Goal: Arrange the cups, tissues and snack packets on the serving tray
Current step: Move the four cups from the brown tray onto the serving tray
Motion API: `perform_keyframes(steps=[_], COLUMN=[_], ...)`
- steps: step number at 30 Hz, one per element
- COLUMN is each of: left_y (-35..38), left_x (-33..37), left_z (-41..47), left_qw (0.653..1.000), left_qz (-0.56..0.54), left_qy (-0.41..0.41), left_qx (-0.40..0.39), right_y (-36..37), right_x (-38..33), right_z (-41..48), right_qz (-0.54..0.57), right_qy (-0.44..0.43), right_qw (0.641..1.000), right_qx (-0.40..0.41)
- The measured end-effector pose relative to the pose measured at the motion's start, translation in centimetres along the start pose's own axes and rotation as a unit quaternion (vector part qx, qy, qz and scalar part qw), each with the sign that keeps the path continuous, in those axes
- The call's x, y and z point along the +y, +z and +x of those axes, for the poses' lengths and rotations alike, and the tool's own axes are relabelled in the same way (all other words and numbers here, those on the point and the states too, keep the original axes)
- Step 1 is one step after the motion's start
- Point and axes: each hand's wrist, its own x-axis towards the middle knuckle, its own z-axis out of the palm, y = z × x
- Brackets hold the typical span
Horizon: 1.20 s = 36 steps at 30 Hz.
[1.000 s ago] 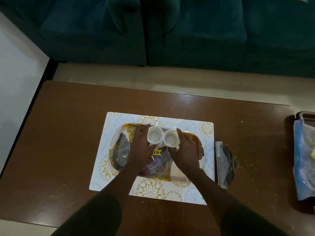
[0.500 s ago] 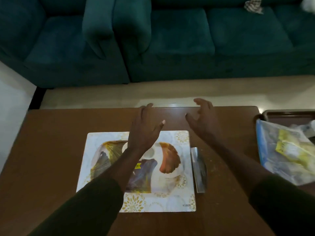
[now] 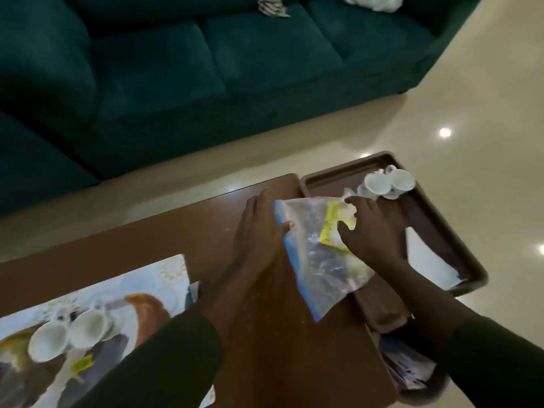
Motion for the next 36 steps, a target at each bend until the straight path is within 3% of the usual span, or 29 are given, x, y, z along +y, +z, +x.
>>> perform_keyframes(steps=[4, 8, 11, 13, 16, 20, 28, 36], left_y=[5.6, 9.0, 11.4, 13.1, 15.5, 18.6, 21.7, 19.7], left_x=[4.5, 8.5, 11.3, 12.6, 13.5, 13.5, 13.3, 14.8], left_z=[1.9, 3.8, 5.5, 6.7, 8.8, 11.2, 11.8, 10.7], left_qw=[0.998, 0.976, 0.963, 0.972, 0.988, 0.983, 0.990, 0.992], left_qz=[0.022, 0.147, 0.172, 0.136, 0.048, 0.062, 0.023, -0.033], left_qy=[0.058, 0.156, 0.206, 0.192, 0.091, 0.049, 0.061, 0.105], left_qx=[-0.025, 0.050, 0.030, -0.020, -0.119, -0.163, -0.122, -0.055], right_y=[-3.4, -5.8, -7.3, -7.9, -7.7, -6.3, -3.4, -5.0], right_x=[6.8, 11.0, 13.3, 14.0, 14.5, 15.3, 17.4, 16.5], right_z=[2.2, 4.1, 5.9, 7.1, 9.3, 11.8, 13.6, 11.8], right_qz=[-0.044, -0.034, -0.031, 0.000, 0.033, 0.046, 0.020, 0.050], right_qy=[0.014, 0.074, 0.068, 0.058, 0.061, 0.071, 0.058, 0.067], right_qw=[0.999, 0.997, 0.997, 0.998, 0.998, 0.996, 0.998, 0.990], right_qx=[0.002, 0.018, 0.017, 0.017, 0.009, 0.005, 0.003, 0.114])
